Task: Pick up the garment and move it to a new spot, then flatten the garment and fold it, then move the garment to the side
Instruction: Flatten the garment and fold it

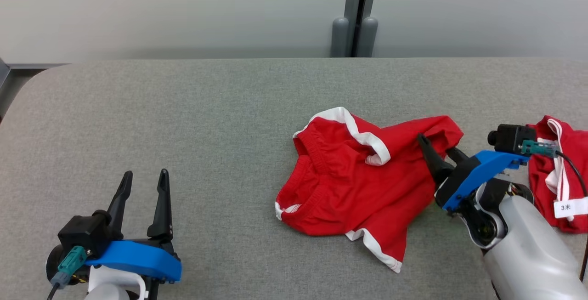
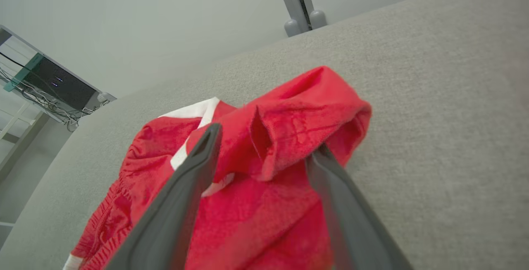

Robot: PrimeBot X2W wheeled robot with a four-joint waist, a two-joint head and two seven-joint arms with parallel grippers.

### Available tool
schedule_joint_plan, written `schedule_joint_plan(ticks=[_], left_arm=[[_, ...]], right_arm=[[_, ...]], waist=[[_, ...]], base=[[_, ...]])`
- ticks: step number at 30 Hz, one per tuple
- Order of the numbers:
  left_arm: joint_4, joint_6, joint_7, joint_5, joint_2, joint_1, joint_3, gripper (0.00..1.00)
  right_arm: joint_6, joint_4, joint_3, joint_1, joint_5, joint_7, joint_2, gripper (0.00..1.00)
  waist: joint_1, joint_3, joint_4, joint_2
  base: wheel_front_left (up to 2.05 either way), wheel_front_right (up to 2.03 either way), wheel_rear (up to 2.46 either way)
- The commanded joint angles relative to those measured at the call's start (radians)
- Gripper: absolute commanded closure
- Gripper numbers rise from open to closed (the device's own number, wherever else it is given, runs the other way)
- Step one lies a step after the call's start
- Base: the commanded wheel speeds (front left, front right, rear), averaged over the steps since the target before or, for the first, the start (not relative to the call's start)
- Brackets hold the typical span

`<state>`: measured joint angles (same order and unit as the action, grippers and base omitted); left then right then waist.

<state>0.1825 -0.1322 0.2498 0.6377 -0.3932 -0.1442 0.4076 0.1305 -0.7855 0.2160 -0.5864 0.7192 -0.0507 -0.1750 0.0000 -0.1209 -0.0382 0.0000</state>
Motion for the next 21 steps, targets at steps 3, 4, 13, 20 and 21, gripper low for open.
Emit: schedule_joint_plan(ticks=[3,4,13,20,21], left_arm=[[0.002,0.0,0.007,0.003,0.003,0.015,-0.001,0.0],[0.002,0.0,0.008,0.004,0.003,0.019,-0.001,0.0],[-0.008,-0.009,0.012,0.011,0.002,0.058,-0.027,0.0],[-0.013,-0.011,0.015,0.007,0.01,0.082,-0.033,0.0],[-0.014,-0.011,0.015,0.006,0.012,0.084,-0.034,0.0]], right_arm=[[0.001,0.031,-0.005,0.062,-0.048,-0.027,-0.02,0.0],[0.001,0.047,-0.01,0.082,-0.063,-0.031,-0.023,0.0],[0.001,0.324,-0.097,0.289,-0.32,0.045,0.012,0.0],[0.001,0.568,-0.153,0.463,-0.476,0.11,0.084,0.0],[0.001,0.59,-0.161,0.485,-0.496,0.116,0.091,0.0]], waist=[[0.0,0.021,0.02,0.0],[0.0,0.026,0.024,0.0],[0.0,0.05,0.063,0.0],[0.0,0.062,0.075,0.0],[0.0,0.063,0.076,0.0]], base=[[0.0,0.0,0.0],[0.0,0.0,0.0],[0.0,0.0,0.0],[0.0,0.0,0.0],[0.0,0.0,0.0]])
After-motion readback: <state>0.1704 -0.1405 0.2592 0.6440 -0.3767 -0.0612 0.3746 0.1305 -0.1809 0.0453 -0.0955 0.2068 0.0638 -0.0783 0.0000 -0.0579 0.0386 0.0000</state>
